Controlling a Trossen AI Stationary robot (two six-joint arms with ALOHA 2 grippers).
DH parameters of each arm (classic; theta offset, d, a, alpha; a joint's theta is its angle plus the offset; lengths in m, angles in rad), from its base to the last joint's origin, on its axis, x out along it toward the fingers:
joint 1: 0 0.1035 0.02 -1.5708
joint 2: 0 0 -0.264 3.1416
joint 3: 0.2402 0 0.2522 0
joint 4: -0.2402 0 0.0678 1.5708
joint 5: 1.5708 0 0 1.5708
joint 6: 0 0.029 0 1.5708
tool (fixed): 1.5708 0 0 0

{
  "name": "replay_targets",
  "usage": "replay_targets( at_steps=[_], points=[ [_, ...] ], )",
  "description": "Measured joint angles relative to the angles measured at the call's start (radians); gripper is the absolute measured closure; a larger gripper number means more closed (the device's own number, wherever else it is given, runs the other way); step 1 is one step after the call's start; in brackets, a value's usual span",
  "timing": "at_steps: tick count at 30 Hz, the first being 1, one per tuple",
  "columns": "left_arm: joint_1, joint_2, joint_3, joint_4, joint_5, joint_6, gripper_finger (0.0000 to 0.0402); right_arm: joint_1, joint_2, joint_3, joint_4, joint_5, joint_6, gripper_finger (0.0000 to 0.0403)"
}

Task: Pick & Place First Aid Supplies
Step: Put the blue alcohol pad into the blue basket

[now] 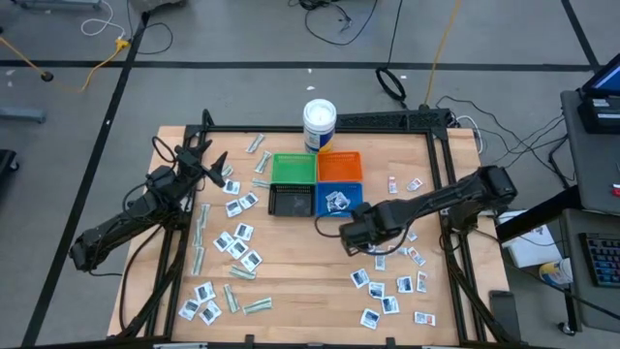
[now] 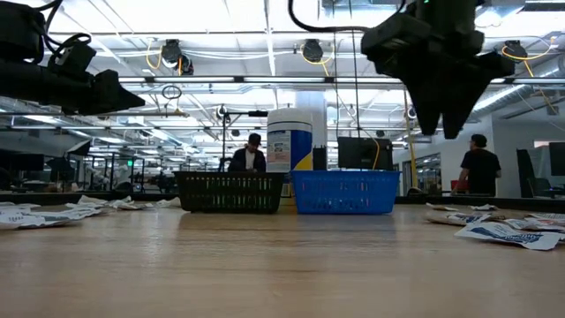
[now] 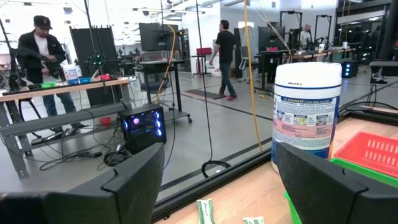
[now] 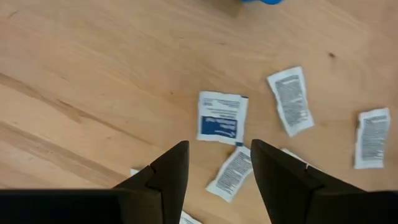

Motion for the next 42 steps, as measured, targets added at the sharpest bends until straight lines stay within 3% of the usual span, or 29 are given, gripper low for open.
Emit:
replay_targets(
  at_steps=[7,30,33,42],
  points=[
    [0.000,0.000,0.000,0.000,0.000,0.000,0.0094,0.006,-0.015,-0.042,0.029,-0.002,0.003,0.0237],
    [0.000,0.000,0.000,0.000,0.000,0.000,0.0094,-0.002,0.093,-0.288,0.391,-0.079,-0.034,0.0241],
    [0.000,0.000,0.000,0.000,0.000,0.000,0.0094,-0.002,0.093,-0.289,0.393,-0.079,-0.034,0.0267],
    [0.000,0.000,0.000,0.000,0.000,0.000,0.0094,-0.002,0.094,-0.290,0.412,-0.081,-0.060,0.0395]
  ],
)
